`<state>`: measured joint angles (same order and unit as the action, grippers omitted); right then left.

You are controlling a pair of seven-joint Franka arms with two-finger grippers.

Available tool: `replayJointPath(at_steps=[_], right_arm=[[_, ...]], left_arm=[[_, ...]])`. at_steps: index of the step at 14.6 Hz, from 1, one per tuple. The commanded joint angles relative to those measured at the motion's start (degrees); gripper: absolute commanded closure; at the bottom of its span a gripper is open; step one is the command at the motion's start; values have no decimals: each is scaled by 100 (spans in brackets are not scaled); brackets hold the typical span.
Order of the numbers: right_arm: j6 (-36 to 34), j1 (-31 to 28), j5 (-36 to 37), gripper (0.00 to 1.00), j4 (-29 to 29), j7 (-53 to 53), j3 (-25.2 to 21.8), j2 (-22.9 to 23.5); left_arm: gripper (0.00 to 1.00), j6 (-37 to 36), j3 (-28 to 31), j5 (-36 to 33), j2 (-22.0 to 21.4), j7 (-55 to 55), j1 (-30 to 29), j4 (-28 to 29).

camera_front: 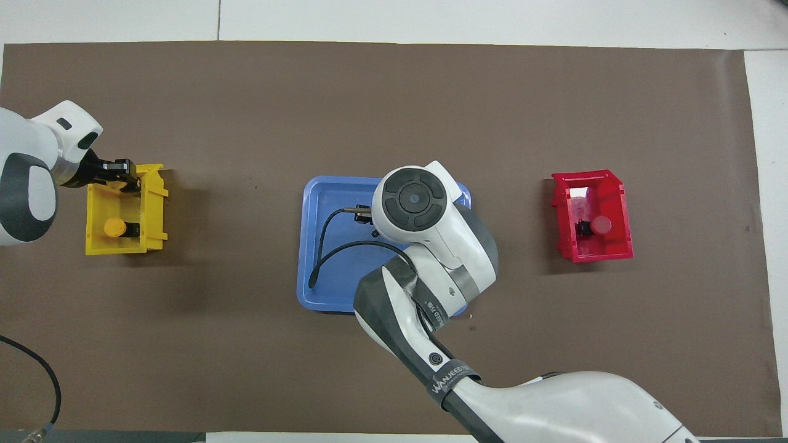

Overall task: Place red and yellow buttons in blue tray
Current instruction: 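Release the red button in the tray while the left gripper reaches the yellow bin, then lift a yellow button with the left gripper while the right gripper returns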

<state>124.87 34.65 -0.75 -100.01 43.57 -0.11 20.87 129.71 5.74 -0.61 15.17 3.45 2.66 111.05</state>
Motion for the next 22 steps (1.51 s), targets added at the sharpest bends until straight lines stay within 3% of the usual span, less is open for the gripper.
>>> replayJointPath(at_steps=[1,2,5,7,10,12,16,22], right_arm=[[-830,-466,206,26,166,-443,28,-494],[-1077,-738,207,27,44,-907,37,-827],[-1658,-1634,163,27,-789,-2401,46,-1943],[-1572,-2205,163,27,-1492,-3333,37,-2446],[-714,-3066,128,28,-2266,-4573,37,-2649],[-333,-3359,119,31,-2672,-4858,37,-2667],[299,-3386,111,37,-3085,-4867,37,-2571],[792,-3395,-3,41,-3130,-4858,37,-2245]], left_arm=[[99,-84,6,105,-58,86,-38,-134],[99,-547,6,79,-67,95,-38,-493],[99,-2663,-20,-18,-50,69,41,-2389],[99,-3213,-38,-18,47,-132,530,-2825],[99,-2996,-46,-36,-66,-2036,1628,-2607],[99,-2942,-72,34,-181,-2190,1983,-2405],[99,-2424,-81,395,-533,-2173,2614,-1412],[99,-1143,-81,491,72,-2531,3423,-1024]])
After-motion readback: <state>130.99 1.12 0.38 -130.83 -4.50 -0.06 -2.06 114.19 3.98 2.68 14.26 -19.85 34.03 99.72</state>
